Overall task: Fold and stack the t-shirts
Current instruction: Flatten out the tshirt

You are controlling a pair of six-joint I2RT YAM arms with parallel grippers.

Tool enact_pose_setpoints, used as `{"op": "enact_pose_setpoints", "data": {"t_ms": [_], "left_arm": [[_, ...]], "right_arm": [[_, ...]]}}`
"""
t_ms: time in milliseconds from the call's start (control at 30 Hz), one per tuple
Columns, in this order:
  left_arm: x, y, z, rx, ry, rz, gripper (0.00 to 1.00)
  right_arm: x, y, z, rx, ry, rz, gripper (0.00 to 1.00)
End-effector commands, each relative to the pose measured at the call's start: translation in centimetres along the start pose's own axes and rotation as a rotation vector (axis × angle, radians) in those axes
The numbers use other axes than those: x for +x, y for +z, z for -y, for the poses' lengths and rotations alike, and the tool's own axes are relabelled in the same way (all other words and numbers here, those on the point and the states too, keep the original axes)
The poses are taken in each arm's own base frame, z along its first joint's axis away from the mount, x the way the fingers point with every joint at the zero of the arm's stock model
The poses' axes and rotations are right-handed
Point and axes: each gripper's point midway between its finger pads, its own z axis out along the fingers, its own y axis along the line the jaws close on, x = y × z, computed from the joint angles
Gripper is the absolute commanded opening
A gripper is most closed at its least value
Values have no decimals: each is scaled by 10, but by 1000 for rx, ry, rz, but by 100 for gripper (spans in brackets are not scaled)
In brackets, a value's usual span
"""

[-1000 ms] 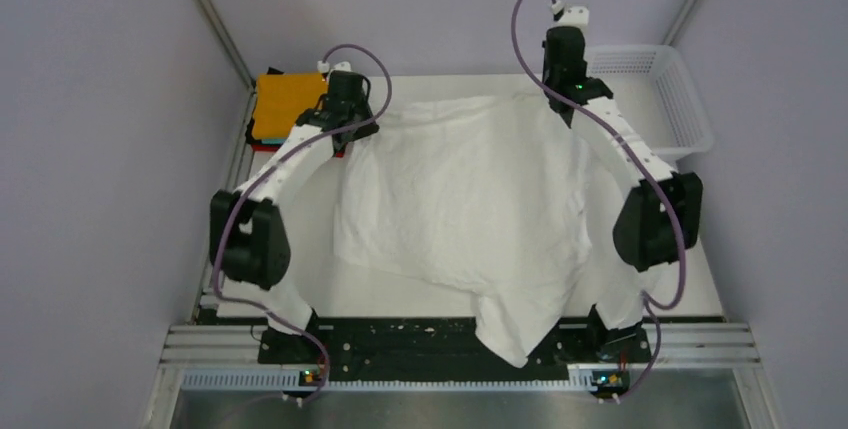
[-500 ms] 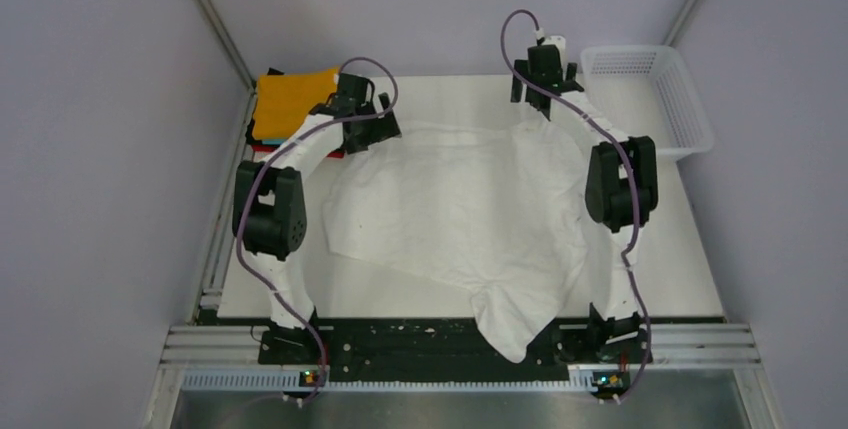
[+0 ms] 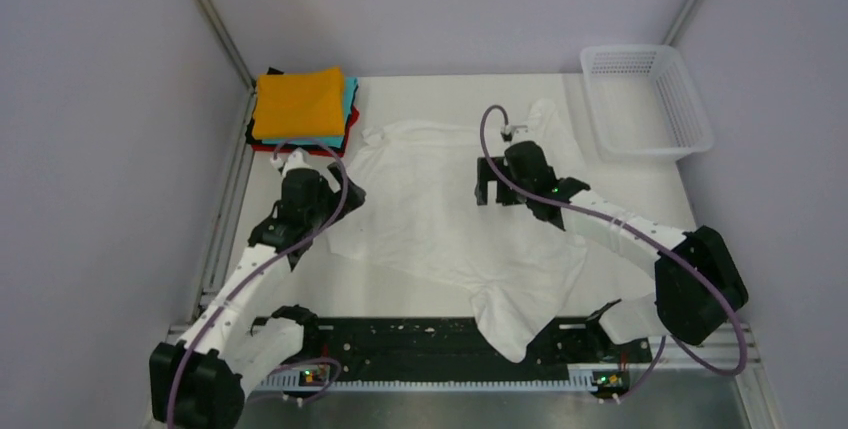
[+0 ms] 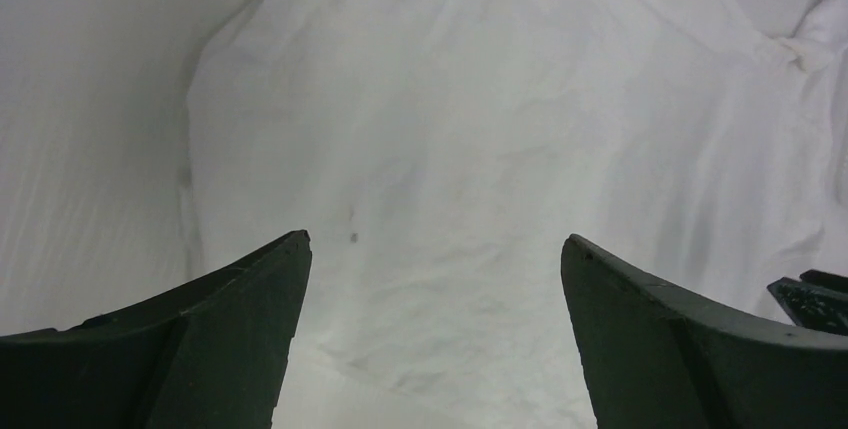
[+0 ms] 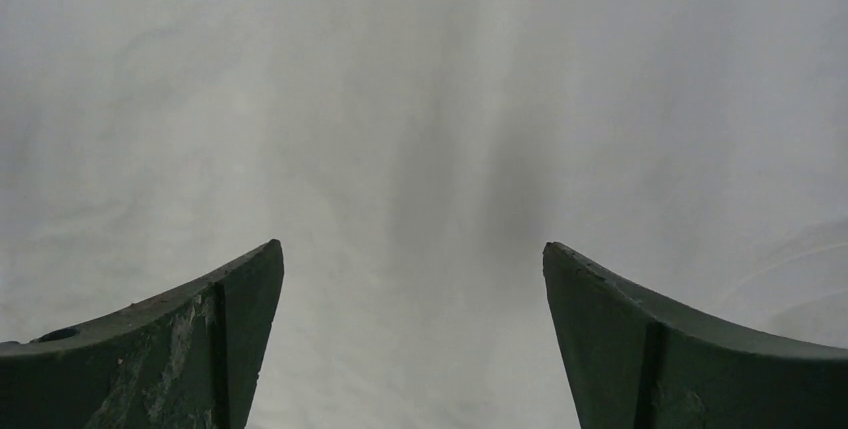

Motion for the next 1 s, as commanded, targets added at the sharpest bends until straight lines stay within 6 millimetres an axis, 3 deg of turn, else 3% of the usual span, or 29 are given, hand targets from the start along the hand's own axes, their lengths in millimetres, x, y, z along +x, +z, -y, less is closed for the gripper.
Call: {"op": "enact_pose_setpoints", "data": {"t_ms": [0, 133, 300, 567, 700, 867, 967], "left_arm": [[13, -5, -34, -53, -90, 100, 99], [19, -2, -33, 2, -115, 125, 99], [37, 24, -28, 28, -124, 42, 99], [83, 75, -22, -8, -130, -228, 99], [99, 91, 8, 55, -92, -279, 99], [123, 102, 57, 104, 5, -347, 99], [126, 101, 71, 106, 47, -366, 99]], "right_arm": [[33, 13, -13, -94, 95, -23, 98], [55, 32, 3, -9, 97, -72, 98], [87, 51, 21, 53, 138, -156, 98], [124, 50, 72, 178, 222, -231, 98], [129, 46, 92, 224, 232, -235, 98], [130, 46, 97, 227, 195, -230, 98], [131, 45, 105, 268, 186, -238, 98]]}}
